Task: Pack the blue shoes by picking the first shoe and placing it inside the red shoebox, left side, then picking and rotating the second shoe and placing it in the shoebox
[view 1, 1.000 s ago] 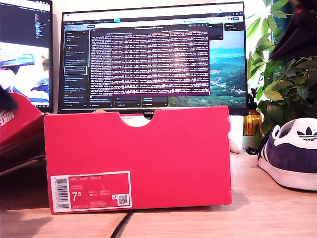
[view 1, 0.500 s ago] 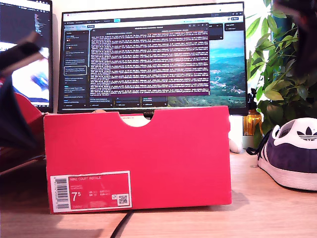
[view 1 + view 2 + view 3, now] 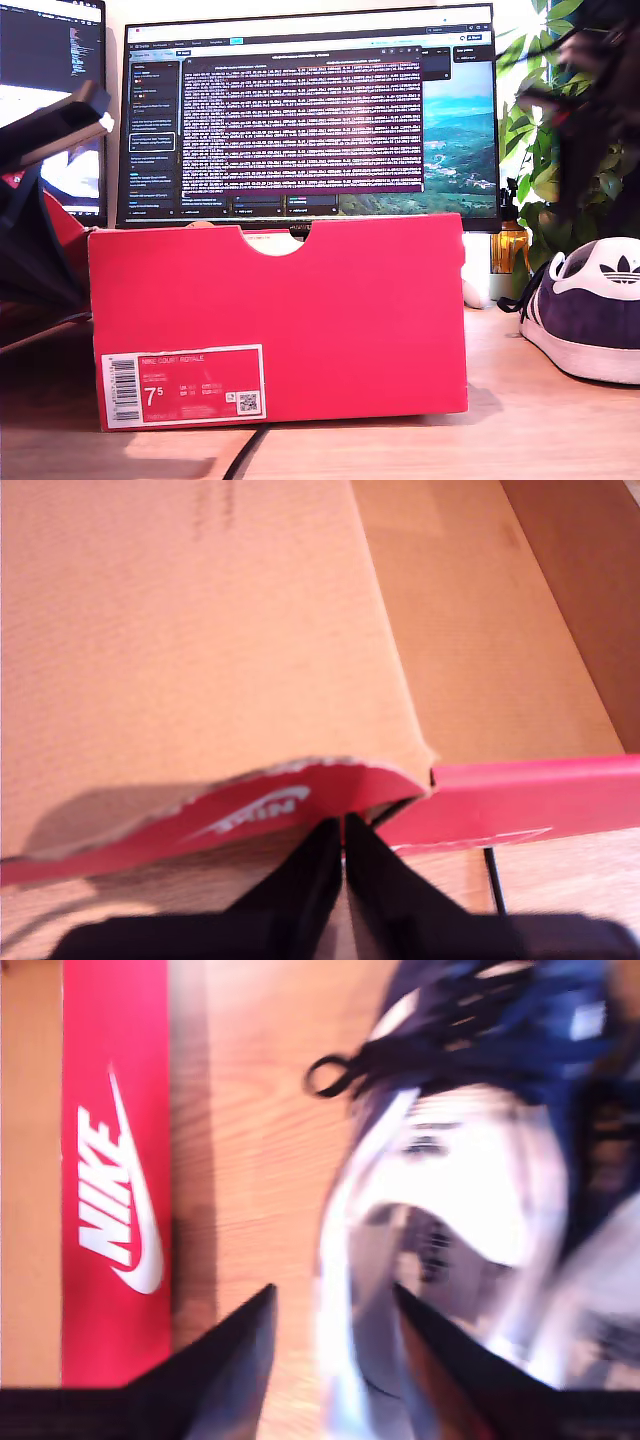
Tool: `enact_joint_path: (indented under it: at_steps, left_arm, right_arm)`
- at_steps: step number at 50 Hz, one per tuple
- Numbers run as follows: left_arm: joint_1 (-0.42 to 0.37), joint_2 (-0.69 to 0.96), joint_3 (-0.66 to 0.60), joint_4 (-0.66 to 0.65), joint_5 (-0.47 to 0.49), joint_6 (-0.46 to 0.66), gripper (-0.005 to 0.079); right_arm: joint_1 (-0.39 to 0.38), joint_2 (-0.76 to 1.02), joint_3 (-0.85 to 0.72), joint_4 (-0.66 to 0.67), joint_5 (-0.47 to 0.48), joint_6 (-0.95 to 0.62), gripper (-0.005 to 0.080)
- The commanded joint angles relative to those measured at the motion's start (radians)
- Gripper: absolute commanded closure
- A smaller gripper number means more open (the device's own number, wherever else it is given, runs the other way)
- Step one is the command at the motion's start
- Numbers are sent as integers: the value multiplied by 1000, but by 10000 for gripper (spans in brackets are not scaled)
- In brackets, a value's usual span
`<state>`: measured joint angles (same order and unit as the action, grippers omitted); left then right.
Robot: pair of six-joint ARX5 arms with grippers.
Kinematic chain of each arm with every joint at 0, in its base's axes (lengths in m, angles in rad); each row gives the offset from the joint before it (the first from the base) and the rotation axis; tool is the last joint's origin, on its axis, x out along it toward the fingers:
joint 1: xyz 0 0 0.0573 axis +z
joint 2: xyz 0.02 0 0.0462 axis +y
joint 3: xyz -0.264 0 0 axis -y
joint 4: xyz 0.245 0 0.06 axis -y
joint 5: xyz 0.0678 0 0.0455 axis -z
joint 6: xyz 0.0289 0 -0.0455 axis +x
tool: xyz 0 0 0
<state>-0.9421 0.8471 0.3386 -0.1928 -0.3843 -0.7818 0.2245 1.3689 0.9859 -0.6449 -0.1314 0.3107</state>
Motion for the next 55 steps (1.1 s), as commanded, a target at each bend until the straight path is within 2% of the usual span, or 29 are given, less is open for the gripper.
enact_joint_path:
  at_steps: [1,20,36,55]
  left_arm:
    - [-3,10,11,9,-2,5,762]
    - [-3,10,11,7,-2,5,762]
    - [-3,10,11,4,-2,5,762]
    - [-3,10,11,-25,-1,4,762]
  right_arm:
    - [24,29,13,21,0,6,415]
    - [45,201,13,42,12,7,415]
    - [45,203,114,-13,11,3,415]
    - [45,241,116,-82,12,-5,415]
